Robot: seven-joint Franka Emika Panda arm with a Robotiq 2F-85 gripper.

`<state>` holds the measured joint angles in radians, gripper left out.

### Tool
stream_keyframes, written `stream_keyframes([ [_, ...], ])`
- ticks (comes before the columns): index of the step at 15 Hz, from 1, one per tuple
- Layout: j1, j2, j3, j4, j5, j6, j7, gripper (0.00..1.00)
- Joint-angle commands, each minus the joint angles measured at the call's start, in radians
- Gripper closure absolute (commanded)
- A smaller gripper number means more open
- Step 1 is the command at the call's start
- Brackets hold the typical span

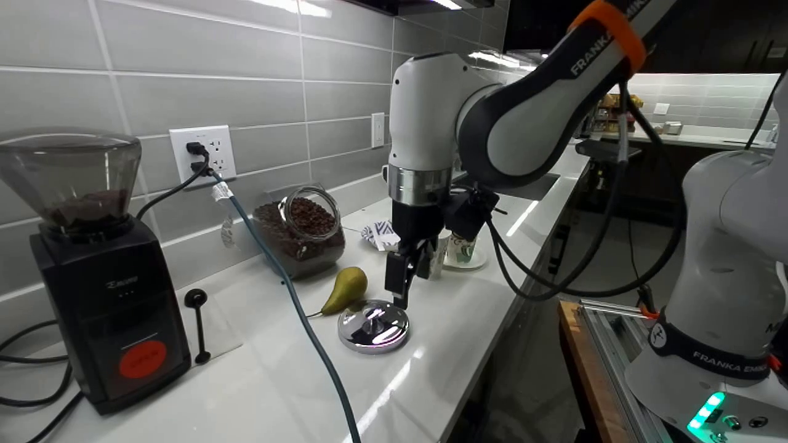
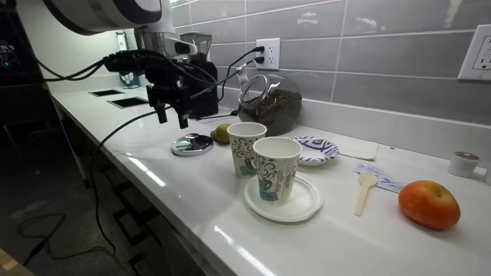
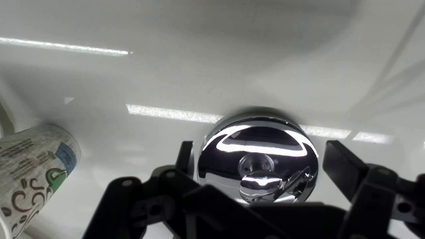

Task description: Pick up the lid from the counter and put it on the jar

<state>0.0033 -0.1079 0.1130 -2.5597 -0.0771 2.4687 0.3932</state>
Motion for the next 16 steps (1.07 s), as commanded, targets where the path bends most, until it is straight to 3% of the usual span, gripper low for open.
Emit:
stream_keyframes([
  [1, 0.007, 0.082, -0.023, 0.026, 0.045, 0.091, 0.032, 0.00],
  [7, 0.017, 0.176, -0.048, 0.066, 0.041, 0.172, 0.081, 0.00],
  [12, 0.035, 0.232, -0.067, 0.096, 0.034, 0.218, 0.113, 0.35],
  [16, 0.052, 0.258, -0.088, 0.111, 0.024, 0.243, 0.133, 0.32],
])
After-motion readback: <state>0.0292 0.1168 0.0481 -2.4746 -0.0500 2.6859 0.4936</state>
